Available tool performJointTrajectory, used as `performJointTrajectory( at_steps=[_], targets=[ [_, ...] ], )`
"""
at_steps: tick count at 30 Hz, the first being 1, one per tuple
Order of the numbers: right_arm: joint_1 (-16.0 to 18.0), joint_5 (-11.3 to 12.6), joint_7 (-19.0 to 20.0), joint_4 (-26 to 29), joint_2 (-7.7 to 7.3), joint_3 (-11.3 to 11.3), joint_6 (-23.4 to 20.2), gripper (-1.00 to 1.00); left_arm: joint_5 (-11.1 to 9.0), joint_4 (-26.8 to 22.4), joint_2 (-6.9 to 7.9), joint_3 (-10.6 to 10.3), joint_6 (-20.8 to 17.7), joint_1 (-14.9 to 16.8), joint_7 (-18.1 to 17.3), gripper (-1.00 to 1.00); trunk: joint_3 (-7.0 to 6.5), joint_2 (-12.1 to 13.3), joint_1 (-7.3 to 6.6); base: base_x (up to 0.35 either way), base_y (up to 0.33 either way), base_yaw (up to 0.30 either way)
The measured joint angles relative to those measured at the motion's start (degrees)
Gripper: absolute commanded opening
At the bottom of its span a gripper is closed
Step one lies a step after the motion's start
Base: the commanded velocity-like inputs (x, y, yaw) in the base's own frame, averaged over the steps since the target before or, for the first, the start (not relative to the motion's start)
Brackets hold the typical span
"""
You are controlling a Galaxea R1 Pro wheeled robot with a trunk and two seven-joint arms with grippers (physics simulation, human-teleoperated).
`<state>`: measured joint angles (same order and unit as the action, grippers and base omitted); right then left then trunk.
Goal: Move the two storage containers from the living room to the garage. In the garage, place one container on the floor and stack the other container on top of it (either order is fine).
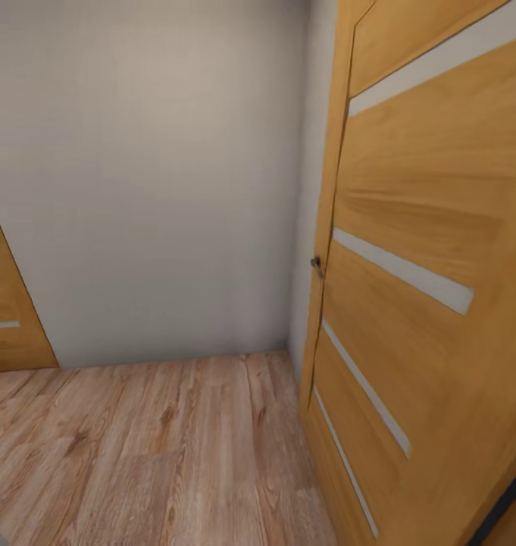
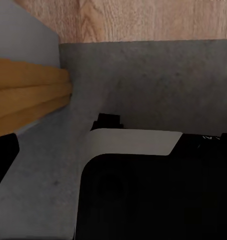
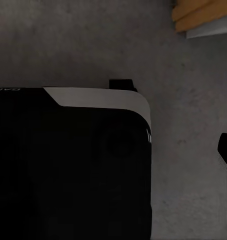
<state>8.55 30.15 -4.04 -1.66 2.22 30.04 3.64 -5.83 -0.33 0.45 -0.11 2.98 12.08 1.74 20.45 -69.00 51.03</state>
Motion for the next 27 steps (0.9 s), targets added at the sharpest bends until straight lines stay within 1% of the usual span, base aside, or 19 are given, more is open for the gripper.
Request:
performJointTrajectory(
  at_steps=[9, 27],
  targets=[
    [0.00, 0.00, -0.05, 0.02, 0.02, -0.02, -0.04, 1.00, 0.00, 0.01, 0.00, 0.00, 0.00, 0.01, 0.00, 1.00, 0.00, -0.01, -0.02, 0.254, 0.000, 0.047],
    [0.00, 0.00, 0.01, -0.01, 0.02, -0.01, 0.00, 1.00, -0.02, 0.00, 0.00, 0.00, 0.00, 0.00, 0.00, 1.00, 0.00, 0.00, 0.01, 0.014, 0.000, 0.251]
  ],
)
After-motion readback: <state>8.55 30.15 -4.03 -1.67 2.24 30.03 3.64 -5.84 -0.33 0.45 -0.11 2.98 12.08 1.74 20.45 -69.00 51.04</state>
